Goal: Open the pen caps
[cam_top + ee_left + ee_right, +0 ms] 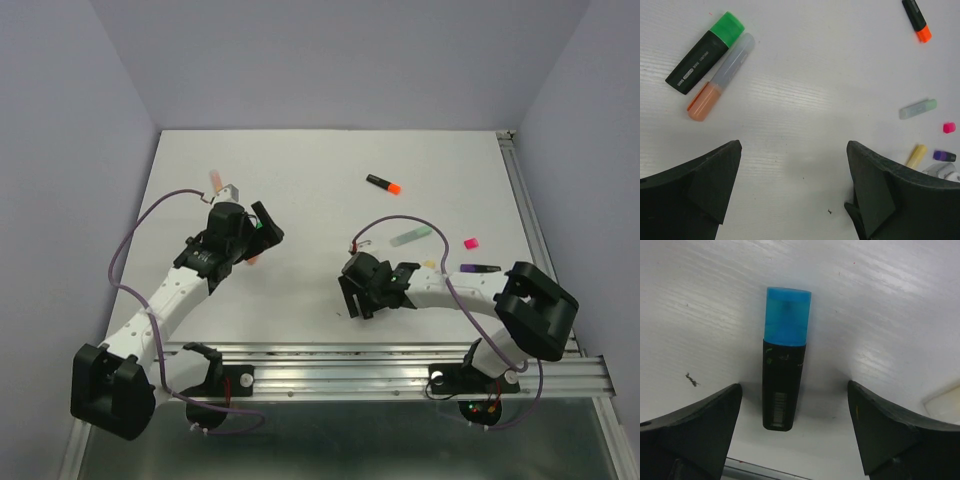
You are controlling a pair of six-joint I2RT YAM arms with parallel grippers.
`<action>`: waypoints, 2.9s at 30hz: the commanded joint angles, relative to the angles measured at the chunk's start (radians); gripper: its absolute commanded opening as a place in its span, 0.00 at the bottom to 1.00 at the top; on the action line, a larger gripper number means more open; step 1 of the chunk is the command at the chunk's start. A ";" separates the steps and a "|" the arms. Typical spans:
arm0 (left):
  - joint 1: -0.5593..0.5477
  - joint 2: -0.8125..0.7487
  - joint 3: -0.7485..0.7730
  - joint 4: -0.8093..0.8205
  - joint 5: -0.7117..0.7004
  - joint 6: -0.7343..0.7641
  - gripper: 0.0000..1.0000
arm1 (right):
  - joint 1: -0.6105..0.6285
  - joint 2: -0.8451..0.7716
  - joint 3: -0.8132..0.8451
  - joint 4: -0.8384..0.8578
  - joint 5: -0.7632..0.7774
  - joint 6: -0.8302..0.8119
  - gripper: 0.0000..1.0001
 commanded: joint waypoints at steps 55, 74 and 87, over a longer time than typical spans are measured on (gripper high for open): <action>-0.278 0.051 -0.124 0.480 0.271 -0.209 0.54 | 0.011 -0.225 0.021 0.532 -0.256 -0.085 0.01; -0.286 0.002 -0.160 0.531 0.289 -0.255 0.00 | 0.012 -0.185 0.083 0.507 -0.210 -0.111 0.25; -0.287 -0.034 -0.173 0.563 0.268 -0.287 0.00 | 0.012 -0.144 0.106 0.512 -0.276 -0.105 0.56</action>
